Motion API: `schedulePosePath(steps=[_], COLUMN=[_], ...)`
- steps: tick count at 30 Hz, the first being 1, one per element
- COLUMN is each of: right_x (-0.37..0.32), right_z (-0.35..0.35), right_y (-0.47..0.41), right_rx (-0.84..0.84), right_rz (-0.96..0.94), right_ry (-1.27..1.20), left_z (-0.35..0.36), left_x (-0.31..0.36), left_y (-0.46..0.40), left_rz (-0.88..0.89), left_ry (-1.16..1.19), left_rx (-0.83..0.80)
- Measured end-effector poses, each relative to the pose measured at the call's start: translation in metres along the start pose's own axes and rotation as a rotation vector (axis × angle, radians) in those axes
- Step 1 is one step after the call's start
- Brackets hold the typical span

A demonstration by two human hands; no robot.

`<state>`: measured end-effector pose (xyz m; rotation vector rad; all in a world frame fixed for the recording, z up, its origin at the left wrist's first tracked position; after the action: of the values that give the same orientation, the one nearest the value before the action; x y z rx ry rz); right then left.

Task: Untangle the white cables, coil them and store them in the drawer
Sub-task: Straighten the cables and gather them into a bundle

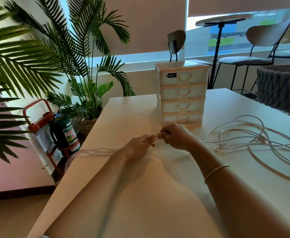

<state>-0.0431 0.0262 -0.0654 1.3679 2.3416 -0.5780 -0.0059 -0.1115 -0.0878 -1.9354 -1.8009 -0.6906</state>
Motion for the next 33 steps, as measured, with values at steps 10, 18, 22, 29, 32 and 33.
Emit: schedulePosePath(steps=[10,18,22,29,32,33], right_x=[-0.012,-0.009,0.013,0.056,0.066,0.066], right_z=[0.009,0.005,-0.011,-0.046,-0.06,-0.058], right_y=[0.0,0.01,0.012,0.011,0.016,0.016], right_rx=[-0.012,-0.24,-0.245,0.026,0.16,0.138], right_rz=[0.003,0.128,0.172,0.354,0.525,0.528], right_ry=[-0.047,-0.306,-0.261,0.229,0.415,0.436], left_z=[0.002,-0.006,-0.013,-0.017,-0.021,-0.02], left_x=[0.01,-0.004,-0.013,-0.023,-0.028,-0.028], left_y=[-0.004,0.001,0.005,0.004,0.005,0.005], left_rz=[0.09,0.139,0.101,0.064,0.047,0.042], left_ry=[-0.076,-0.205,-0.187,-0.198,-0.188,-0.194], left_rx=[0.18,0.234,0.289,0.327,0.365,0.36])
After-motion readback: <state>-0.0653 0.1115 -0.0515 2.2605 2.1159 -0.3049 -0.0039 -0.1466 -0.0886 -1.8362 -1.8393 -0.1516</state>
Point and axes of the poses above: each hand's wrist, its own y-axis away from the middle knuckle, its own z-axis out of the palm, x = y × z, the point moved 3 cm from there along -y, towards the middle knuckle, and after that the axes turned 2 degrees about z, right-handed, at the moved point
